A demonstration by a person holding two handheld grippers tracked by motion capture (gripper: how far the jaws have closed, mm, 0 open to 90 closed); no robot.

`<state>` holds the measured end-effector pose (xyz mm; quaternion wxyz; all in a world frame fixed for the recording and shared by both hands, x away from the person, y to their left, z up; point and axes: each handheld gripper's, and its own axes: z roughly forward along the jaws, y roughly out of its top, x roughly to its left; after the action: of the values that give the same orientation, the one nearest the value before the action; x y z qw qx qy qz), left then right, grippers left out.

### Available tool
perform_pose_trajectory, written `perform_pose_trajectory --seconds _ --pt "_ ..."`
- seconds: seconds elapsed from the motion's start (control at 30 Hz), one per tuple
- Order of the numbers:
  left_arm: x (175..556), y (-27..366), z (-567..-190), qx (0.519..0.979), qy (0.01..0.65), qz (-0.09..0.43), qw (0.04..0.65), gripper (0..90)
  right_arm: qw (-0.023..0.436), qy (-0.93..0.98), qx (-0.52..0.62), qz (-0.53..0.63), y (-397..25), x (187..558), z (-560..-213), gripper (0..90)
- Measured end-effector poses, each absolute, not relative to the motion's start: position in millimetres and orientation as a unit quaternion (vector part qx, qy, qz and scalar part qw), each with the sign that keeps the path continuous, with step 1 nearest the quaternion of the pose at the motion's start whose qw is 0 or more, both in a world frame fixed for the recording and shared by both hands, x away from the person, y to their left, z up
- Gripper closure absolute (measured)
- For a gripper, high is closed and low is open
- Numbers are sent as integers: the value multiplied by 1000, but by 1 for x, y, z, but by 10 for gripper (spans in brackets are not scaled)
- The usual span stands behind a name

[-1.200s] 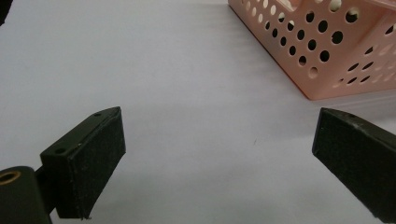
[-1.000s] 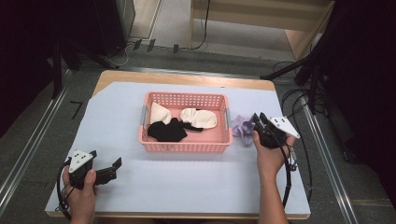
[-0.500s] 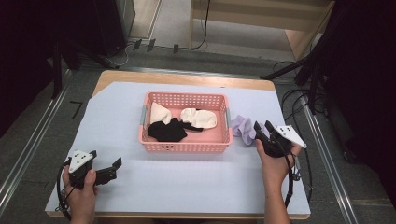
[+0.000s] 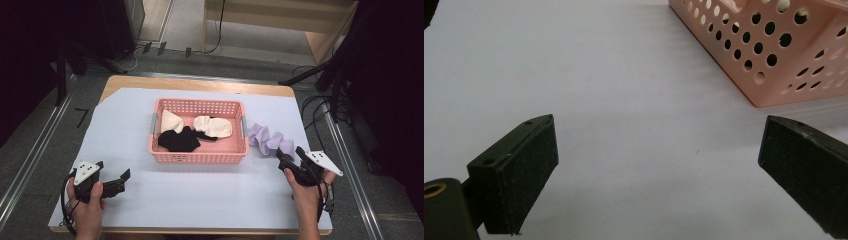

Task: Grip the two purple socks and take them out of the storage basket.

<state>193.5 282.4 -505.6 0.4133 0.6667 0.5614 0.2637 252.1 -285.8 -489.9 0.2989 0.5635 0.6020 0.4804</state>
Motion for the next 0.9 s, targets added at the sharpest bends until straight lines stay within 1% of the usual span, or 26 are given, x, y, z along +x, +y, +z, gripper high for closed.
perform_pose_trajectory --seconds 0.43,0.9 --pt "193 282 -506 666 560 266 415 34 301 599 579 463 -316 216 -505 275" --pt "193 281 -506 667 560 267 413 34 308 598 597 439 -340 191 -516 279"
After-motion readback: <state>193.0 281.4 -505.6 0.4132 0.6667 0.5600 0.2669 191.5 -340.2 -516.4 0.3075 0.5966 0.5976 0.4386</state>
